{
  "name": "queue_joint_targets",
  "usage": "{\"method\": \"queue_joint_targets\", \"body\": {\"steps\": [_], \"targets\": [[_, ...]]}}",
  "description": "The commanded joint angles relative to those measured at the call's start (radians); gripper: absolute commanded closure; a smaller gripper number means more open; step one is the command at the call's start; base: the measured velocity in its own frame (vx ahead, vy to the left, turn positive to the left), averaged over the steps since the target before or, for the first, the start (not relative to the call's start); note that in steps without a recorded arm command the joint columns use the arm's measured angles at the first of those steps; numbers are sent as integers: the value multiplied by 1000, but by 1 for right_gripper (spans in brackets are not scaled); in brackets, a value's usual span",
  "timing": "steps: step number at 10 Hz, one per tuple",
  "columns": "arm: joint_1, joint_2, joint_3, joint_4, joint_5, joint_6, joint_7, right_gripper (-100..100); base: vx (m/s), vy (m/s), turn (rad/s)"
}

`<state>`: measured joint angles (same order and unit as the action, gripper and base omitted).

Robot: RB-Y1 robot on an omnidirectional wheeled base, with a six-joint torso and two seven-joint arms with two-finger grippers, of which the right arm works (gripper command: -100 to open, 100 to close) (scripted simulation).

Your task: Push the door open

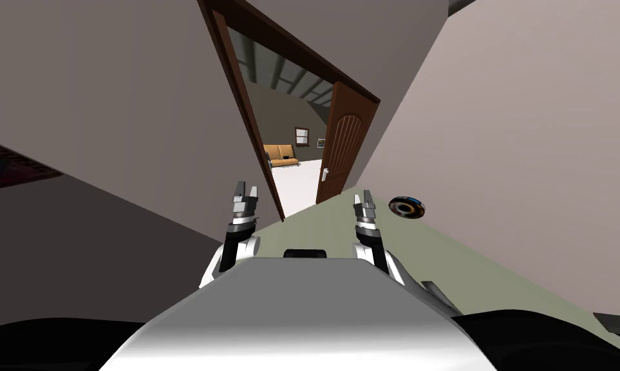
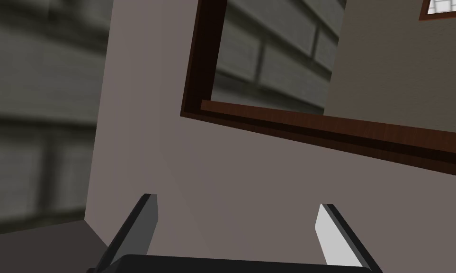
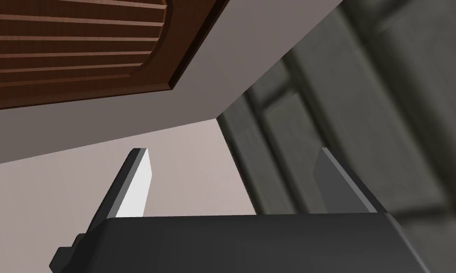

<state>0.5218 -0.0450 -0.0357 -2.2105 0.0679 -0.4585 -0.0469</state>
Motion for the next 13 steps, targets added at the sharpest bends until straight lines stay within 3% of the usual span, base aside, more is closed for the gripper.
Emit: {"method": "queue_joint_targets", "body": {"steps": [1,6,7,13], "targets": [[-21,-5,3,33,5,-1,-9,-100,62,-26,22],[-89,-18,12,138,22,-5,-37,-100,92,-64,28],[-115,-22,16,179,29,-6,-48,-100,110,-96,40],[-209,-34,29,325,52,-12,-88,-100,94,-74,30]]}}
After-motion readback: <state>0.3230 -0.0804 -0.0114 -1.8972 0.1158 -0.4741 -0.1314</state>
